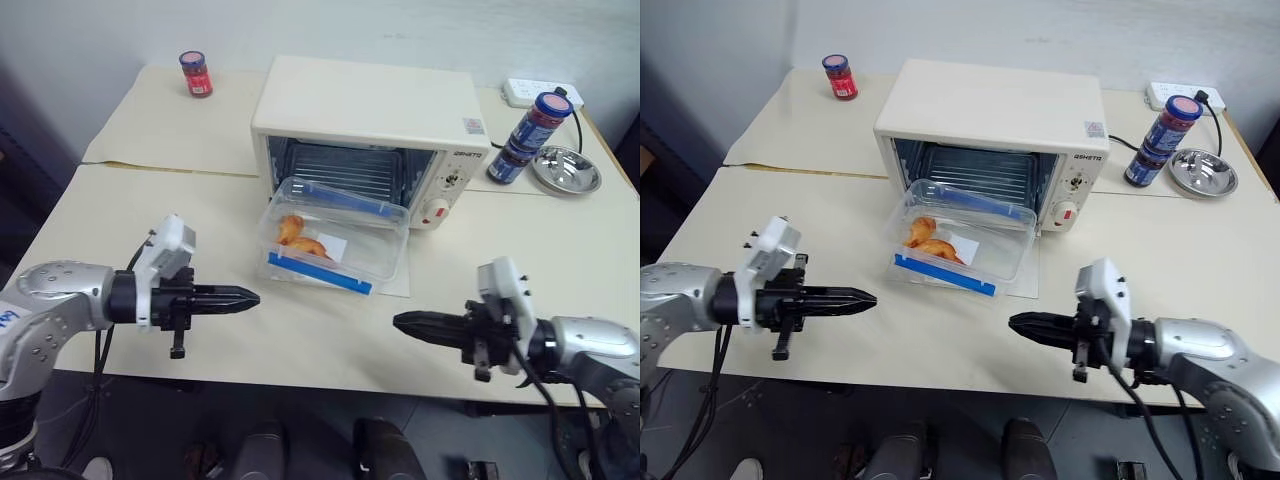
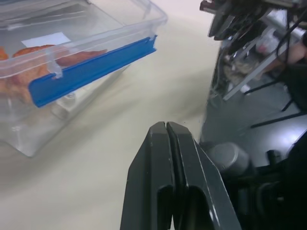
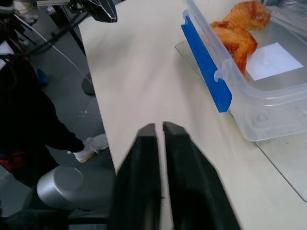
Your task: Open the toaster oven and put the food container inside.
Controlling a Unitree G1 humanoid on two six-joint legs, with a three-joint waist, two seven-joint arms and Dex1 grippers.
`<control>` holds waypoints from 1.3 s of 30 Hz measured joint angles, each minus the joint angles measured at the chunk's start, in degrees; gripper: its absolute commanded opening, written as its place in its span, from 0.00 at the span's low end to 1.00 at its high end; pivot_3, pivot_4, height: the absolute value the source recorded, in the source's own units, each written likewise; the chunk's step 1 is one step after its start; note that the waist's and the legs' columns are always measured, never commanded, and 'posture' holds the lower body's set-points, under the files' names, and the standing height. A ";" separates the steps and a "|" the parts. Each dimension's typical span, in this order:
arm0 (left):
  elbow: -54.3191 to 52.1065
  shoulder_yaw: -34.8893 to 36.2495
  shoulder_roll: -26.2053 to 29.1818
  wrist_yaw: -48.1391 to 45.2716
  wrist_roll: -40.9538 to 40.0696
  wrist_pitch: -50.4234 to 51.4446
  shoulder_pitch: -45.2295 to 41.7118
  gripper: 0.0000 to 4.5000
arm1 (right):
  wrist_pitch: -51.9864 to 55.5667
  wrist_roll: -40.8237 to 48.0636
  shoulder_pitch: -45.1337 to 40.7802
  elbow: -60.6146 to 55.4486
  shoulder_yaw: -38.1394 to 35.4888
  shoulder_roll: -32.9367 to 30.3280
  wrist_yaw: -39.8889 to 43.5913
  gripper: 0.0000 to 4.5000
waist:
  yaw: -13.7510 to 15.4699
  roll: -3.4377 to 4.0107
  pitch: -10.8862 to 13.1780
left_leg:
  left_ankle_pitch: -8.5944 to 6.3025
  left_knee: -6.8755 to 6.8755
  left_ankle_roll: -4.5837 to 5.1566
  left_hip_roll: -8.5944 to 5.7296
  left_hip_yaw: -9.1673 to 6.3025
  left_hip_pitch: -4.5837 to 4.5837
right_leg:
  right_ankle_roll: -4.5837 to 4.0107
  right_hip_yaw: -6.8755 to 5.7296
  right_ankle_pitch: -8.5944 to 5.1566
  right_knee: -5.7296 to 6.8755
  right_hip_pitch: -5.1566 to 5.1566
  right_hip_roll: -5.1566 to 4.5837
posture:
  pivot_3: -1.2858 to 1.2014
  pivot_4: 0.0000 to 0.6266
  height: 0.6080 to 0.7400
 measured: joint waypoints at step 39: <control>12.84 14.21 3.78 3.22 -10.63 9.29 -17.16 0.47 | -3.74 -12.06 -3.65 7.24 -1.07 8.88 -1.16 0.00 | -1.65 0.02 0.01 | 0.06 0.01 0.01 -0.02 -0.05 -0.01 | 0.09 -0.21 0.04 0.50 -0.02 -0.07 | 0.52 0.24 1.00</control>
